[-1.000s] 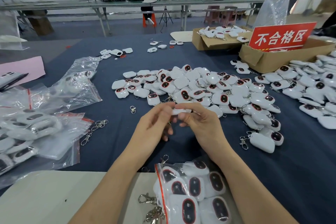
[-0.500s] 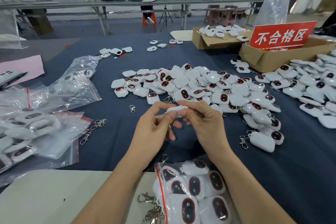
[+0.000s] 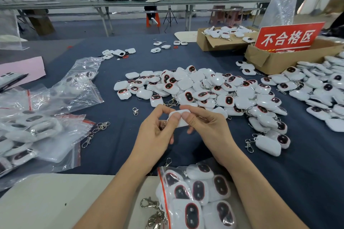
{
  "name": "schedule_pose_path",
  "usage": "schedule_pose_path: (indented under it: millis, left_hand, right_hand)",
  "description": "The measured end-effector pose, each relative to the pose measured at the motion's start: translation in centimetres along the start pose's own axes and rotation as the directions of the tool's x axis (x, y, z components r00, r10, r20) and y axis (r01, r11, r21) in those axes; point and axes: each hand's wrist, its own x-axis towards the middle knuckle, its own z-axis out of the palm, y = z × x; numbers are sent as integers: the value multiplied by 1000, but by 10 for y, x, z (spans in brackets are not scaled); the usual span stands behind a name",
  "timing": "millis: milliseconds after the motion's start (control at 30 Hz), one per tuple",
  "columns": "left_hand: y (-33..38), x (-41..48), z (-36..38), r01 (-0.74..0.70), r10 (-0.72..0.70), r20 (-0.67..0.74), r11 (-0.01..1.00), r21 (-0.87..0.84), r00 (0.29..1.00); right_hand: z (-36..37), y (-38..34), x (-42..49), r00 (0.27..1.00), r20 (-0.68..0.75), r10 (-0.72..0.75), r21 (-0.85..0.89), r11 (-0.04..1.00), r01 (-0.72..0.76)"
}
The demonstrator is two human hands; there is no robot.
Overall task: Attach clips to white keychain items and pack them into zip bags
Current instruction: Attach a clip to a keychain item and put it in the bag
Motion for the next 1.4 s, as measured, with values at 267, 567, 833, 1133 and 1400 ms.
schedule_pose_path:
  millis: [267, 567, 833, 1133, 1400]
  left_hand:
    - [-5, 1, 3, -82, 77, 53, 992, 93, 996]
    - [-3, 3, 1, -93, 94, -45, 995, 32, 995]
    - [1, 4, 0, -57, 52, -50, 992, -113, 997]
    - [3, 4, 1, -44, 40, -43, 994, -102, 998]
    - [-2, 6, 3, 21, -21, 7, 1000, -3, 1000]
  right_hand:
    - [1, 3, 3, 996, -52, 71, 73, 995, -68]
    - [0, 5, 2, 993, 105, 60, 192, 978, -79]
    - [3, 3, 0, 996, 80, -36, 145, 989, 24]
    - [2, 6, 2, 997, 57, -60, 150, 987, 50]
    - [0, 8, 5, 1000, 24, 4, 54, 999, -6]
